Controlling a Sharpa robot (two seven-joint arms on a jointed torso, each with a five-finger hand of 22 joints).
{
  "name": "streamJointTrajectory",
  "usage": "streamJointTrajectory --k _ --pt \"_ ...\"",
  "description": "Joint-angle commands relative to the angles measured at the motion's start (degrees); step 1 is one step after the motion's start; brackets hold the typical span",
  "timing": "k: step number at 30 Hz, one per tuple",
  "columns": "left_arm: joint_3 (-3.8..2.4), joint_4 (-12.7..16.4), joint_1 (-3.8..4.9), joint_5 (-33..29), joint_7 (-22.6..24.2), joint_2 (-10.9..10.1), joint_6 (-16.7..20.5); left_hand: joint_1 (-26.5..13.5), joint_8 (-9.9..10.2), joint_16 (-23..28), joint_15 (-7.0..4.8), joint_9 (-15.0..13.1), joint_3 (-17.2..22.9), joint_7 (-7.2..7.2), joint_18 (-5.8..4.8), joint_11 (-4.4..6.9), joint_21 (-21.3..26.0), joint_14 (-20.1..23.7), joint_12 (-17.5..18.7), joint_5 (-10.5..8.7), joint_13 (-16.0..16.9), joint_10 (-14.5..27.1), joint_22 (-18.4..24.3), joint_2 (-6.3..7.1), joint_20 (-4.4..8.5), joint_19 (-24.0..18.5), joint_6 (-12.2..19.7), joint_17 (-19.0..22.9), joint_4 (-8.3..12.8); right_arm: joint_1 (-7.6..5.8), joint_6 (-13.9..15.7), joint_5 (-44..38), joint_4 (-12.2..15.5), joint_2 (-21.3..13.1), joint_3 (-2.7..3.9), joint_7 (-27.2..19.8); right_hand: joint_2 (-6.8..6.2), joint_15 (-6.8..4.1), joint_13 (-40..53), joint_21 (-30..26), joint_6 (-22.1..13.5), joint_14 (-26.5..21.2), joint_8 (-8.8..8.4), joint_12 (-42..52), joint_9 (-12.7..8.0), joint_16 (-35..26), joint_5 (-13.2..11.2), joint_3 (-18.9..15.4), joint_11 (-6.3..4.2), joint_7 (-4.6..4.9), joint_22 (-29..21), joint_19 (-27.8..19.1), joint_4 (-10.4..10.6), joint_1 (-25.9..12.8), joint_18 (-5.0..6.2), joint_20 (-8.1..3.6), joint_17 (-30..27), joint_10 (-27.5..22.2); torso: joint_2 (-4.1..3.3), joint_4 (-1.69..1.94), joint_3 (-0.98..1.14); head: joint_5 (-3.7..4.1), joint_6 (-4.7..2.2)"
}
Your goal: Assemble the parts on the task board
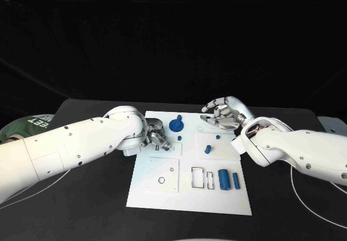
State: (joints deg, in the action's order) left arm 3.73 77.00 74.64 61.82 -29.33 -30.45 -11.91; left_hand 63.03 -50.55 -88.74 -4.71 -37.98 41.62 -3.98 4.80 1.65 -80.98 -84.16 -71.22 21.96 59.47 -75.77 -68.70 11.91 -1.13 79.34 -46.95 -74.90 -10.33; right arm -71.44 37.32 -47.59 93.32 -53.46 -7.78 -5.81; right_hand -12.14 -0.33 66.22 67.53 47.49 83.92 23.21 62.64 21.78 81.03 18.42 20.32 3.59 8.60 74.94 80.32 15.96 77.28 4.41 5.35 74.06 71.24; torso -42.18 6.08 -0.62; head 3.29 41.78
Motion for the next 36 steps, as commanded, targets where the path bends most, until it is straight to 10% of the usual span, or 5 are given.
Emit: streamJointTrajectory --k 1,36 --pt "0.13 -0.19 -0.14 1.0 -0.49 0.08 -1.84 -0.08 -0.24 -0.35 -0.44 -0.11 7.11 1.91 -0.52 0.34 -0.33 -5.35 0.09 0.02 0.03 -0.13 -0.13 -0.66 -0.14 0.39 -1.78 -13.21 6.79 0.04 -0.7 -0.62 0.1 -0.01 0.0 -0.06 -0.1 -0.4 -0.05 -0.32 -0.15 1.91 -0.15 -0.14 -0.08 -0.31 0.19 0.13 -0.05 -0.12 4.82 -0.25 0.14 -0.5 0.29 -0.02 0.02 -0.19 -0.02 0.0 0.0 0.05 0.08" --pt "0.16 -0.25 -0.2 1.02 -0.53 0.56 -3.95 0.29 -0.52 -0.5 -0.62 -0.39 7.39 2.12 -0.57 0.57 -0.43 -5.43 0.25 -0.09 -0.18 -0.08 -0.38 -1.05 -0.02 0.49 -1.74 -13.51 7.44 0.04 -0.12 -0.54 -0.05 0.0 0.0 -1.01 -0.03 -0.41 -0.05 -0.38 -0.05 1.96 -0.08 -0.06 -0.09 -0.31 0.28 0.15 -0.07 -0.15 4.78 -0.19 0.23 -0.77 0.29 -0.03 0.11 -0.09 0.0 -0.02 0.02 0.07 0.33"
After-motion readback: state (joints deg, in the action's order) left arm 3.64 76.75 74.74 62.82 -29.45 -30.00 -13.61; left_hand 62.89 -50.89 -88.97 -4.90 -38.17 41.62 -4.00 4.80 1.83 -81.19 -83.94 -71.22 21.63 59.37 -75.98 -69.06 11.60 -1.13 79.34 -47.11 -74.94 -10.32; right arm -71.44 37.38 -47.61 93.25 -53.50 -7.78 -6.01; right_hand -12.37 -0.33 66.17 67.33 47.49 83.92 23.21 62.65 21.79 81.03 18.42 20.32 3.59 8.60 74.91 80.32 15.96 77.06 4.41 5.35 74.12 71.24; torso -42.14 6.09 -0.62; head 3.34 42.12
